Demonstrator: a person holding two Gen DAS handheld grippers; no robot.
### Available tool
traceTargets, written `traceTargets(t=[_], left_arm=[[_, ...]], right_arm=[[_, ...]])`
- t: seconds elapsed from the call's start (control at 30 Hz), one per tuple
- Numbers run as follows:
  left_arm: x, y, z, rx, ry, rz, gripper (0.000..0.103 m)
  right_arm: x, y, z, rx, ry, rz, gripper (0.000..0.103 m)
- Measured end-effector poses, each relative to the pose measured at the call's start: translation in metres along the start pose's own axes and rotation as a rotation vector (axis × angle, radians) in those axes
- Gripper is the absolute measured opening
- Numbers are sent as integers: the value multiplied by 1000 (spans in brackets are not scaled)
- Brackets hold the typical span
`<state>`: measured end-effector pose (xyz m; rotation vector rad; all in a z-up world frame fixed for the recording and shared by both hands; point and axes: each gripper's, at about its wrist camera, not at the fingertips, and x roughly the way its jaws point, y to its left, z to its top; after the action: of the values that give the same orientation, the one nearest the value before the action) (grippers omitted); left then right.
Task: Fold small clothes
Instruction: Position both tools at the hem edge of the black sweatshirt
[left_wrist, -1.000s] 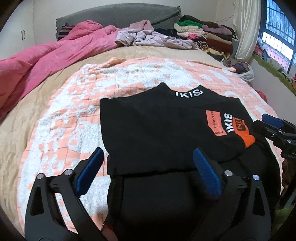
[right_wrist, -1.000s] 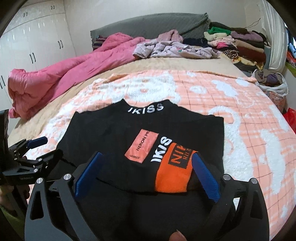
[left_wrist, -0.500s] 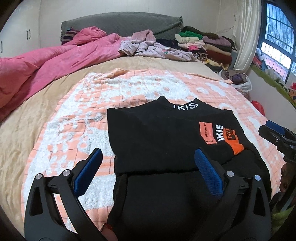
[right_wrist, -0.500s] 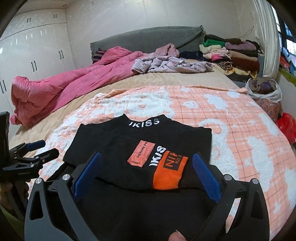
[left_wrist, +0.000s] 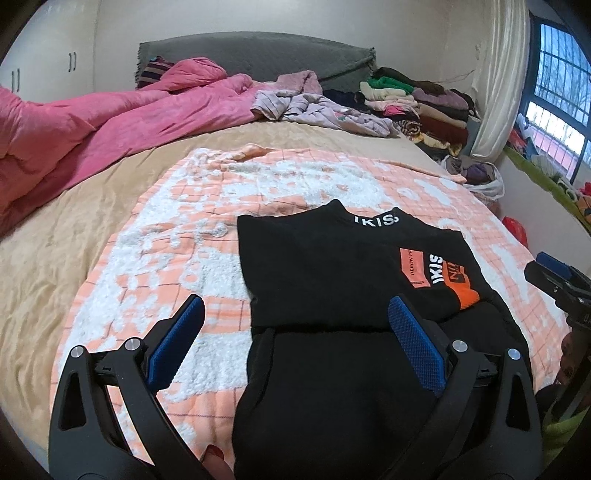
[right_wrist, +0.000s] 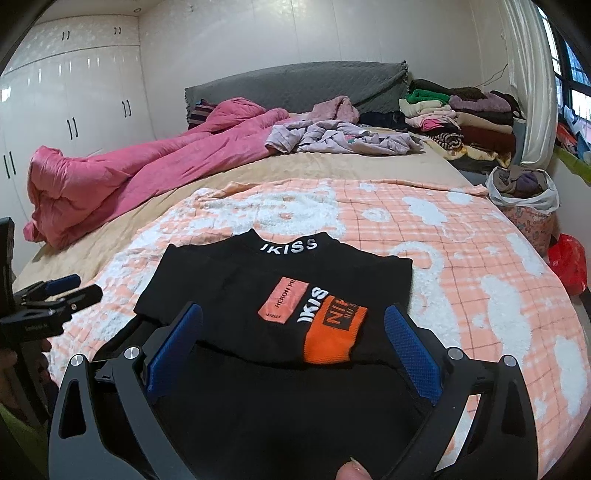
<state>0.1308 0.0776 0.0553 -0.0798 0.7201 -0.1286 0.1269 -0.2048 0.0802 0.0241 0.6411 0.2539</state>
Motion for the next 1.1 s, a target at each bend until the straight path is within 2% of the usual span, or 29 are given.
traceTargets(t=[0.63,1.1], left_arm=[[-17,0,-15,11,8,20,93],[-27,-6,-31,46,30,43,93]], right_arm=[[-26,-10,-20,4,21,-11,98],[-45,-25,-51,5,65,-42,98]])
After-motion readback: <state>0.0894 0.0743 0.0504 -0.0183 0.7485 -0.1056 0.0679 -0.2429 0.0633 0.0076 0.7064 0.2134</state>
